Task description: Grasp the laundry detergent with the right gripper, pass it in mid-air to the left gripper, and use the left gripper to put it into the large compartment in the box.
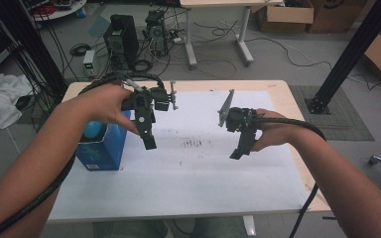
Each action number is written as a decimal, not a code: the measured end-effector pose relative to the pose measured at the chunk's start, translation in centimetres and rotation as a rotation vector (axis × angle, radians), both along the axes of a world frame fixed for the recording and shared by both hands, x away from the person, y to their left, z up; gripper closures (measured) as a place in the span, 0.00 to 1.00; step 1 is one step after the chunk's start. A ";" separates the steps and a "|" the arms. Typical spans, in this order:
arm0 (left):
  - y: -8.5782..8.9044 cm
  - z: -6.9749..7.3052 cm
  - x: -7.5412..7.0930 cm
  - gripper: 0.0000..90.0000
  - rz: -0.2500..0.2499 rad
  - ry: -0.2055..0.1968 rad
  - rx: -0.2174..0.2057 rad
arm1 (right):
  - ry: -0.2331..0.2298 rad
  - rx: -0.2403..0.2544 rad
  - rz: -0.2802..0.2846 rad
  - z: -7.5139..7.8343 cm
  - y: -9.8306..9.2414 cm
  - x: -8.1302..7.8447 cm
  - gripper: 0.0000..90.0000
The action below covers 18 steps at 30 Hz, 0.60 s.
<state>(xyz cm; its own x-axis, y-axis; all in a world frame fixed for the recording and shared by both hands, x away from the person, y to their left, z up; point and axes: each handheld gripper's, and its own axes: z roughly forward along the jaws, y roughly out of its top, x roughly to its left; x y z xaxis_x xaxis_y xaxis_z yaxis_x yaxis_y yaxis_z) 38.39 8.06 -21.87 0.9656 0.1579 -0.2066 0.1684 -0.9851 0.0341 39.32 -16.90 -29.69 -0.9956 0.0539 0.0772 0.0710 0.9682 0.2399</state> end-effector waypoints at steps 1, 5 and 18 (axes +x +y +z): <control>0.0 0.0 0.0 0.00 0.002 -0.002 -0.002 | 0.000 0.000 0.000 0.0 0.0 0.0 0.00; -0.3 0.1 -0.1 0.00 -0.005 -0.003 -0.004 | 0.001 -0.001 0.000 -0.1 0.0 0.0 0.00; -0.5 0.4 -0.1 0.00 -0.011 -0.003 -0.007 | -0.001 0.004 0.001 -0.1 -0.1 0.1 0.00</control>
